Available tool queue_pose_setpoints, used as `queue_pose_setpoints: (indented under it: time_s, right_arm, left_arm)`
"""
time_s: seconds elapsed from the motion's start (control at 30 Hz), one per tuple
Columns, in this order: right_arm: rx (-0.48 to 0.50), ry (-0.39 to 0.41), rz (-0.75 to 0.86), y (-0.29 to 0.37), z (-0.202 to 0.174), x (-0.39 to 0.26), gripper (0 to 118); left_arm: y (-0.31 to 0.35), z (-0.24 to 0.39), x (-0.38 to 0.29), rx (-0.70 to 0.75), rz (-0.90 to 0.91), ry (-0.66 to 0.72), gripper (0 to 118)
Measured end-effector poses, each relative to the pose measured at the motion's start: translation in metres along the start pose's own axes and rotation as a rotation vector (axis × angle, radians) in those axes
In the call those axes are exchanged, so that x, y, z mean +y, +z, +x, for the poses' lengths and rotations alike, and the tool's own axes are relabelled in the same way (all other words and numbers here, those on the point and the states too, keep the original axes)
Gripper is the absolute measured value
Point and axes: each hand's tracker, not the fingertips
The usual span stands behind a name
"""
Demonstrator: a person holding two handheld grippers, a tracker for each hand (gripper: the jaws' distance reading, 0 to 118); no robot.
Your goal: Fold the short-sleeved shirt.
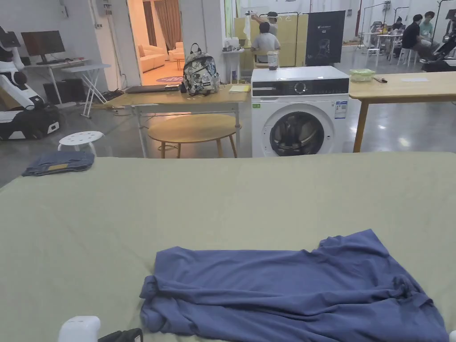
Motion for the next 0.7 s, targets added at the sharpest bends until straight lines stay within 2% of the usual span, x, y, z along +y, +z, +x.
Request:
queue_pose_setpoints:
  time_s: [0.17,0.2,0.27,0.33,0.53,0.57,0.63,0.7]
  right_arm:
    - [0.012,-0.017,-0.005,-0.003,0.003,0.0,0]
    - [0.013,-0.028,-0.008,-0.003,0.004,0.0,0]
    - [0.019,-0.049,-0.015,-0.003,0.009,-0.002,0]
    - [0.024,-0.072,-0.024,-0.003,0.012,-0.006,0]
    - [-0.016,-0.093,-0.068,-0.003,0.03,-0.013,0]
    - [-0.023,-0.094,-0.074,-0.004,0.034,-0.014,0]
    - [-0.04,-0.109,-0.088,-0.007,0.041,-0.014,0]
    - [-0.035,-0.13,-0.092,-0.016,0.047,-0.01,0]
  left_arm:
    - [-0.033,-0.022,0.022,-0.033,-0.048,0.053,2]
    - [-0.046,-0.027,0.026,-0.052,-0.075,0.075,11]
    - [-0.07,-0.034,0.031,-0.034,-0.083,0.078,48]
    - [-0.097,-0.027,0.04,0.021,-0.134,0.071,63]
    - [-0.18,-0.06,0.031,0.135,-0.323,0.14,62]
    - [-0.191,-0.069,0.027,0.115,-0.352,0.161,56]
    - [-0.188,-0.063,0.029,0.15,-0.317,0.095,45]
    - [-0.183,-0.053,0.031,0.14,-0.34,0.027,26]
